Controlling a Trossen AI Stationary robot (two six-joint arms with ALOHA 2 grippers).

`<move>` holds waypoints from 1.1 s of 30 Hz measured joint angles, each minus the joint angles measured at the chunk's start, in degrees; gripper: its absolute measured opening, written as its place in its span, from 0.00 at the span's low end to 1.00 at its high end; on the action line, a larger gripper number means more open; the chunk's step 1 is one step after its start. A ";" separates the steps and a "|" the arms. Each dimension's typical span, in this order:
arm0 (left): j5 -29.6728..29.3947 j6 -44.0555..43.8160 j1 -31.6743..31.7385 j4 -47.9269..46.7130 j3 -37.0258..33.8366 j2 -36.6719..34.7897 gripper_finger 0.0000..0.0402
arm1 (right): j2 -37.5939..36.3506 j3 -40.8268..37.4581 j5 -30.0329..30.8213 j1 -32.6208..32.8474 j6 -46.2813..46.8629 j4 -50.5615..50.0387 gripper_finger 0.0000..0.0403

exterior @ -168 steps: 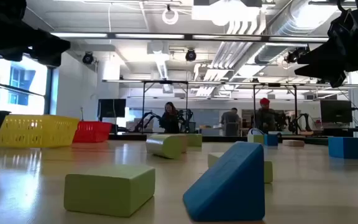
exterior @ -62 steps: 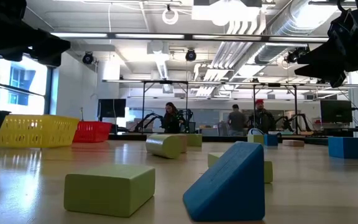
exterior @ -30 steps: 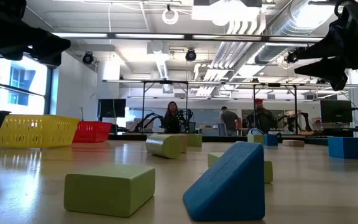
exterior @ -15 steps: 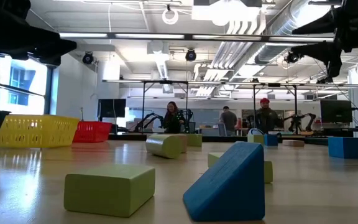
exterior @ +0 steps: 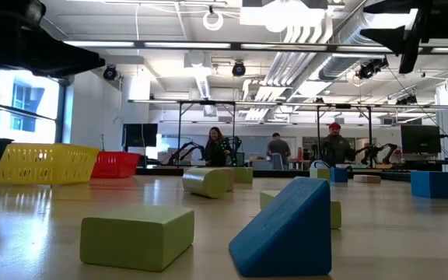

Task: Sort & place blocks by color
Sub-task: Put the square green block into the red basket

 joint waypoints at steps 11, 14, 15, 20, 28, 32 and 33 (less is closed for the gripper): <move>-7.12 0.69 0.00 1.37 0.00 0.02 0.54 | 18.35 18.65 11.55 -0.04 -10.01 -11.45 0.44; -7.12 0.68 0.00 1.36 0.00 0.02 0.54 | 23.29 25.40 15.47 -0.05 -8.35 -20.43 0.44; -7.12 0.67 0.00 1.37 0.00 0.02 0.54 | 24.82 27.64 16.75 -0.19 -7.19 -23.82 0.44; -7.12 1.75 0.00 2.33 0.00 0.02 0.54 | 31.52 38.01 17.94 -3.97 5.42 -41.45 0.44; -7.10 1.99 0.00 2.74 0.00 0.02 0.54 | 40.88 48.12 5.15 -15.59 26.59 -66.07 0.44; -7.10 2.02 0.00 2.83 0.00 0.02 0.54 | 45.10 48.34 -4.91 -21.81 32.54 -68.68 0.44; -7.11 2.11 0.00 2.85 0.00 0.02 0.54 | 46.12 48.06 -7.42 -23.25 33.71 -68.70 0.44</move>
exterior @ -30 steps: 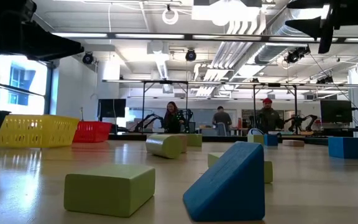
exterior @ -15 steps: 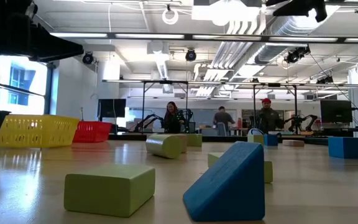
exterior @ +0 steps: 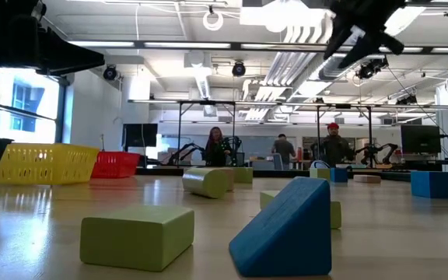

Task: Sort & place blocks by color
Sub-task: Put the square green block into the red basket

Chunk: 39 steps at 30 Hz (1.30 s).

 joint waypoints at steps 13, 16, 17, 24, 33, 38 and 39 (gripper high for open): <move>-0.43 -1.01 0.00 0.00 0.00 0.00 0.54 | 16.65 -0.80 -14.00 -9.14 2.73 1.40 0.44; -0.43 -1.01 0.00 -0.01 0.00 0.00 0.54 | 20.10 -0.80 -15.57 -10.28 2.75 1.60 0.44; -0.43 -1.01 0.00 -0.01 0.00 0.00 0.54 | 21.26 -0.80 -16.24 -10.77 2.73 1.61 0.44; -0.43 -1.01 0.00 -0.04 0.00 0.00 0.54 | 28.32 -0.80 -20.24 -13.96 1.21 3.42 0.44; -0.43 -1.01 0.00 -0.06 0.00 0.00 0.54 | 34.48 -0.80 -22.42 -15.96 -1.36 8.68 0.44; -0.43 -1.01 0.00 -0.08 0.00 0.00 0.54 | 36.58 -0.80 -22.32 -16.11 -1.13 8.56 0.44; -0.43 -1.01 0.00 -0.08 0.00 0.00 0.54 | 36.87 -0.80 -22.30 -16.11 -0.92 8.56 0.44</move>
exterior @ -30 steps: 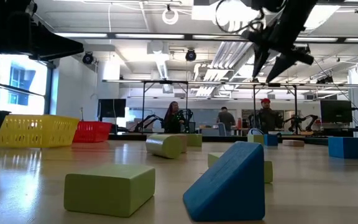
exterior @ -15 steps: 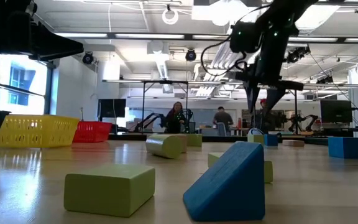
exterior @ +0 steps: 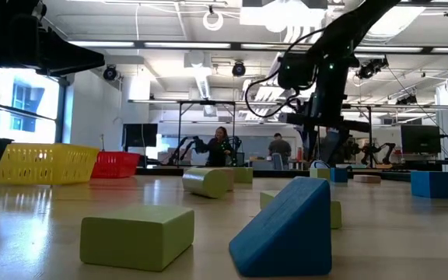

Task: Sort & place blocks by color
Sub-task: Put the square green block into the red basket

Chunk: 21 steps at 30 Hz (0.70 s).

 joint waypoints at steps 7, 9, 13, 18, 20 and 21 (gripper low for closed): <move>0.00 0.00 0.00 0.00 0.00 0.00 0.54 | 1.95 0.00 1.25 0.02 0.13 0.15 0.44; 0.00 0.00 0.00 0.00 0.00 0.00 0.54 | 2.48 0.00 1.25 0.02 0.03 0.14 0.44; 0.00 0.00 -0.01 0.00 0.00 0.00 0.54 | 3.41 0.00 1.27 0.04 -0.43 0.18 0.44; 0.00 -0.55 -0.02 -0.01 0.00 0.00 0.54 | 4.19 0.00 1.16 0.04 -0.45 0.19 0.41; 0.00 -0.52 0.00 0.00 0.00 0.00 0.54 | 4.21 0.00 0.72 0.04 -0.92 0.20 0.36; 0.00 -0.54 0.00 -0.02 0.00 0.00 0.54 | 4.21 0.00 0.62 0.04 -1.33 0.22 0.34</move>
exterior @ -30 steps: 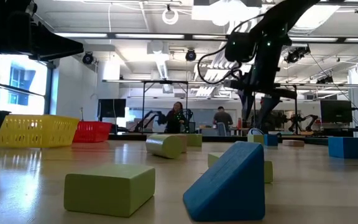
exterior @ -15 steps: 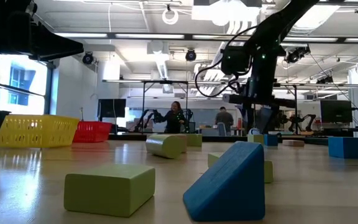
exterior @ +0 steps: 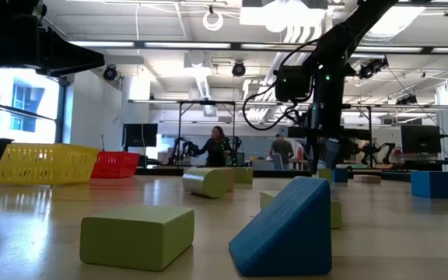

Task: Sort & place blocks by color
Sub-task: Put the square green block into the red basket

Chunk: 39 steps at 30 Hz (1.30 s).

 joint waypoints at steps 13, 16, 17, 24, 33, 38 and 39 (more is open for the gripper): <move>0.00 -2.20 0.00 0.02 0.00 0.00 0.54 | -0.34 0.02 -1.14 0.83 -7.01 2.74 0.27; 0.00 -4.11 -0.02 0.02 0.00 0.00 0.54 | -1.55 0.00 -2.77 1.94 -9.04 7.15 0.27; 0.00 -4.83 -0.02 0.02 0.00 0.00 0.54 | -2.01 0.00 -3.73 2.33 -9.73 9.01 0.26; 0.17 -7.60 -0.02 1.25 0.00 -0.01 0.54 | -4.85 0.00 -8.89 5.90 -13.60 22.66 0.26; 2.25 -9.97 -0.02 5.06 0.00 -0.02 0.54 | -5.73 0.00 -11.00 10.86 -19.32 39.03 0.26; 2.30 -12.38 -0.02 6.15 0.47 -0.01 0.54 | -5.73 0.00 -11.19 13.32 -23.87 48.33 0.26; 2.29 -13.00 -0.02 6.14 0.87 0.00 0.54 | -5.73 0.00 -11.33 13.68 -25.18 50.10 0.26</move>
